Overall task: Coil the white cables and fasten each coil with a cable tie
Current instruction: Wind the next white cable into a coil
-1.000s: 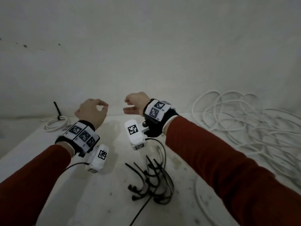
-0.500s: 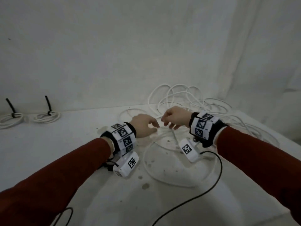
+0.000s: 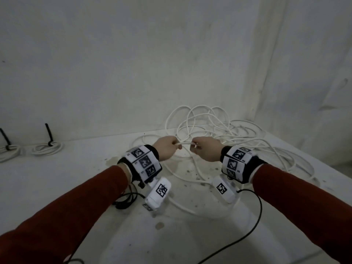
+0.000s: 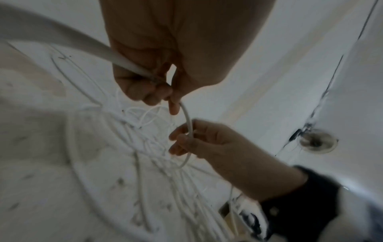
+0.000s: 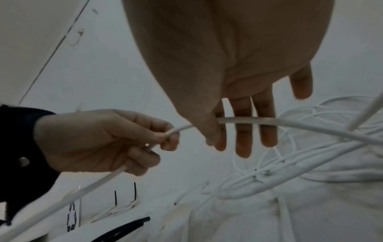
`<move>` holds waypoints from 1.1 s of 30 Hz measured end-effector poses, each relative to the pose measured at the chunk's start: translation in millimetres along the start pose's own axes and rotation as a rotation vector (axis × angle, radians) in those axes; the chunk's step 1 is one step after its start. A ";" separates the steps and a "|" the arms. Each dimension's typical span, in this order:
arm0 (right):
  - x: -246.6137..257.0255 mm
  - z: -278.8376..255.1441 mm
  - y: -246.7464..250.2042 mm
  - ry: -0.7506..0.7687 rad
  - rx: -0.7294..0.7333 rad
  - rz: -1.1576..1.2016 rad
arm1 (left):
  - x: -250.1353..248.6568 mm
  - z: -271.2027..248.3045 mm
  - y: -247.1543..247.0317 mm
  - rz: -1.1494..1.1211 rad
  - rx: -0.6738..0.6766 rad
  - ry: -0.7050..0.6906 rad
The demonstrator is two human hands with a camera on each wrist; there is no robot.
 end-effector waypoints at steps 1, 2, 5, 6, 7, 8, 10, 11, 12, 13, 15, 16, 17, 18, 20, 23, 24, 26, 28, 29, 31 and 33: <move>1.3 -0.2 7.8 0.056 -0.044 0.083 | -2.2 -1.8 13.1 -0.058 -0.032 -0.003; 1.6 -0.1 17.3 0.097 -0.088 0.131 | -3.5 -3.3 25.4 -0.132 -0.049 -0.006; -2.6 -2.6 46.6 0.151 -0.225 0.176 | -7.0 -16.0 64.6 -0.427 -0.109 -0.043; -6.0 -2.7 55.1 0.153 -0.262 0.190 | -7.9 -22.2 79.3 -0.524 -0.140 -0.066; -10.8 -2.4 62.5 0.151 -0.288 0.216 | -8.3 -28.7 92.9 -0.610 -0.173 -0.092; -15.4 -2.0 68.1 0.149 -0.301 0.250 | -8.4 -35.0 105.8 -0.681 -0.200 -0.122; -19.9 -0.4 74.2 0.137 -0.288 0.296 | -7.0 -46.4 128.6 -0.765 -0.252 -0.172; -18.2 0.3 76.1 0.134 -0.278 0.299 | -4.7 -51.2 138.1 -0.781 -0.282 -0.187; -14.5 2.0 78.6 0.140 -0.277 0.298 | -0.8 -55.2 145.7 -0.782 -0.318 -0.188; -8.7 3.0 83.5 0.162 -0.296 0.300 | 3.6 -59.0 151.7 -0.765 -0.358 -0.174; 7.7 2.6 101.0 0.228 -0.391 0.338 | 12.3 -65.4 157.2 -0.626 -0.440 -0.108; 17.7 -0.1 112.2 0.269 -0.450 0.392 | 15.7 -68.6 157.1 -0.507 -0.465 -0.063; 27.6 -3.8 124.3 0.310 -0.506 0.467 | 18.1 -71.0 155.2 -0.389 -0.471 -0.022; 38.1 -7.9 137.0 0.353 -0.549 0.548 | 19.8 -72.7 152.7 -0.298 -0.463 0.006; 62.6 -18.2 161.0 0.448 -0.580 0.642 | 19.2 -78.4 150.4 -0.223 -0.454 0.015; 103.8 -31.2 187.0 0.574 -0.539 0.475 | -2.9 -99.5 170.1 -0.159 -0.591 -0.093; 116.1 -32.8 190.5 0.587 -0.508 0.373 | -16.8 -108.7 178.8 -0.118 -0.644 -0.162; 137.3 -33.1 193.3 0.606 -0.464 0.227 | -48.8 -123.7 188.9 0.013 -0.674 -0.285; 156.9 -35.4 193.3 0.667 -0.448 0.234 | -73.3 -125.3 188.7 0.136 -0.583 -0.336; 165.7 -37.5 192.5 0.711 -0.444 0.259 | -80.5 -123.6 187.3 0.171 -0.528 -0.333; 178.6 -40.7 189.6 0.775 -0.460 0.262 | -87.2 -122.0 189.5 0.233 -0.491 -0.310; 181.4 -42.2 188.4 0.781 -0.502 0.230 | -88.7 -126.6 198.5 0.285 -0.556 -0.317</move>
Point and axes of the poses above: each hand's wrist, its own z-axis towards the middle knuckle, its own y-axis out of the back of the hand, x = y × z, the point moved 8 cm from there along z, towards the middle knuckle, and after that the axes turned 8 degrees about x, right-handed, at the moved point
